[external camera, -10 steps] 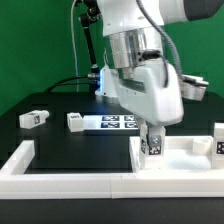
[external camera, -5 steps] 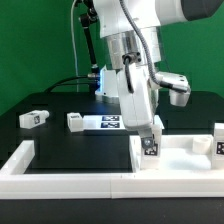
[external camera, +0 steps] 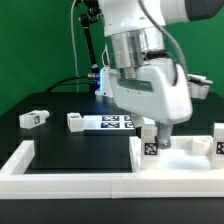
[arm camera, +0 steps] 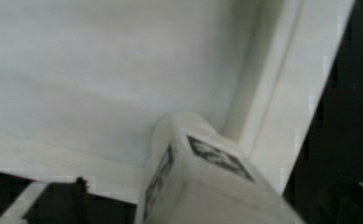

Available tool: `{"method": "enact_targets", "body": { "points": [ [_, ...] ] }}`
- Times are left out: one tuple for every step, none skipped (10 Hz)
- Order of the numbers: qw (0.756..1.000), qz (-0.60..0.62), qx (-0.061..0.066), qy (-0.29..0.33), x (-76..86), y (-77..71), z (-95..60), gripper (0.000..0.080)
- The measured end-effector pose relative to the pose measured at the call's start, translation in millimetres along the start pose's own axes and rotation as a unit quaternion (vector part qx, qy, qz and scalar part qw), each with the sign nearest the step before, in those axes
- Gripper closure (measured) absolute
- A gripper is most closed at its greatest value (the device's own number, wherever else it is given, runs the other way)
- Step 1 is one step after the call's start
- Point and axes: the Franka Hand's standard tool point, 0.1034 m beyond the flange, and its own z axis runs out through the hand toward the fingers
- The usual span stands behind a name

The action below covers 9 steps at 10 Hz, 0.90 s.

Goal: Assemble square table

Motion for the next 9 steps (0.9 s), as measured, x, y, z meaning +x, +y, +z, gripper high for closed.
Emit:
{"method": "enact_targets", "body": {
  "points": [
    [1.0, -0.013, -0.001, 0.001, 2.1, 1.5, 1.3, 0.0151],
    [0.998, -0.057, -0.002, 0.002, 3.1, 2.1, 1.5, 0.0151],
    [0.994, -0.106, -0.003, 0.002, 3.3, 2.4, 1.7, 0.015],
    [0.978, -0.209, -0.018, 0.008, 3.1, 4.3, 2.8, 0.015],
    [0.958, -0.285, -0.028, 0.011, 2.0, 2.0, 1.1, 0.015],
    [0.934, -0.356, -0.028, 0.012, 2.0, -0.8, -0.6, 0.015],
    [0.934, -0.357, -0.023, 0.019, 4.1, -2.8, -2.1, 0.015],
    [0.937, -0.348, -0.023, 0.019, 4.0, -2.3, -1.1, 0.015],
    [0.942, -0.334, -0.023, 0.019, 4.0, -2.3, -1.0, 0.0285]
  ]
}}
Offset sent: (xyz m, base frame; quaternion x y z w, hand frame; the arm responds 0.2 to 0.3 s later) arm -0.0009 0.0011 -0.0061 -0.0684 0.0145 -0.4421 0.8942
